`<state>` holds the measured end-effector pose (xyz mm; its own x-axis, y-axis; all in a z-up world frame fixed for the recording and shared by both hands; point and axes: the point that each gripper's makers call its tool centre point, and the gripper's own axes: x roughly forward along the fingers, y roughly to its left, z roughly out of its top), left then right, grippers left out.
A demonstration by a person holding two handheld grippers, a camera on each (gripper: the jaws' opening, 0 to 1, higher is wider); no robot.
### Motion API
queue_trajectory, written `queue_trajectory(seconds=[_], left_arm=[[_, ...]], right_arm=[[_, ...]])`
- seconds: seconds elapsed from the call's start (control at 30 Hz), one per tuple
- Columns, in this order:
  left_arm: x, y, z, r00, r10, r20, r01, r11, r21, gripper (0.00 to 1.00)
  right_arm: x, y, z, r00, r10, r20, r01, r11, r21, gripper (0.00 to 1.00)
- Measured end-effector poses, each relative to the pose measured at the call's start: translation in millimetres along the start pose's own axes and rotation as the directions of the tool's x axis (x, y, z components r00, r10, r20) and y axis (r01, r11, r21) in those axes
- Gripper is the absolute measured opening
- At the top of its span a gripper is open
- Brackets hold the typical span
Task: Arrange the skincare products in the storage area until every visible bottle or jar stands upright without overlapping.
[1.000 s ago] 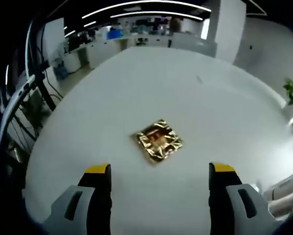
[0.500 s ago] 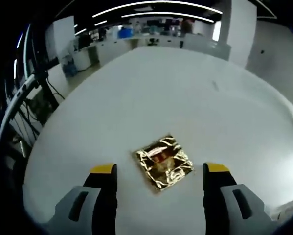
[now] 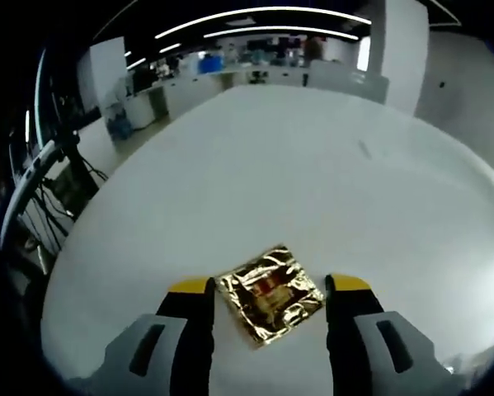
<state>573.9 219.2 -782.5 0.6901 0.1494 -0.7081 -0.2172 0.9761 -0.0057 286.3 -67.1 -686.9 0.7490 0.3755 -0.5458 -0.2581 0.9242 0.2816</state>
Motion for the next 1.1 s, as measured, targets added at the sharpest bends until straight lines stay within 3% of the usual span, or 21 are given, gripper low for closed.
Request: queue_trajectory(seconds=[0.17,0.4,0.47,0.6,0.8,1.1], left_arm=[[-4.3,5.2,3.6,1.000,-0.022,0.016,0.021,1.000,0.013,0.37],[-12.7,7.7,1.5,0.999,-0.049,0.013,0.048,0.998,0.049,0.36],[-14.3,8.4,2.3,0.999,-0.049,0.017,0.047,0.994,0.102,0.36],[-18.6,7.5,3.5,0.998,-0.064,0.029,0.060,0.990,0.126,0.36],[-27.1,4.6,1.5,0.995,-0.095,0.032,0.091,0.990,0.108,0.36],[-49.6,0.4,-17.5,0.991,-0.129,0.019,0.127,0.987,0.094,0.35]], right_arm=[[-0.1,0.2,0.1,1.000,0.000,0.002,0.000,1.000,0.000,1.00],[-0.4,0.3,0.7,1.000,0.002,0.006,-0.002,1.000,-0.001,1.00],[-0.5,0.2,0.8,1.000,0.002,0.007,-0.002,1.000,0.001,1.00],[-0.5,0.4,1.1,1.000,0.003,0.008,-0.003,1.000,0.000,1.00],[-0.9,1.3,2.1,1.000,0.005,0.013,-0.005,1.000,-0.003,1.00],[-1.4,2.0,3.2,1.000,0.010,0.021,-0.009,1.000,-0.009,1.00]])
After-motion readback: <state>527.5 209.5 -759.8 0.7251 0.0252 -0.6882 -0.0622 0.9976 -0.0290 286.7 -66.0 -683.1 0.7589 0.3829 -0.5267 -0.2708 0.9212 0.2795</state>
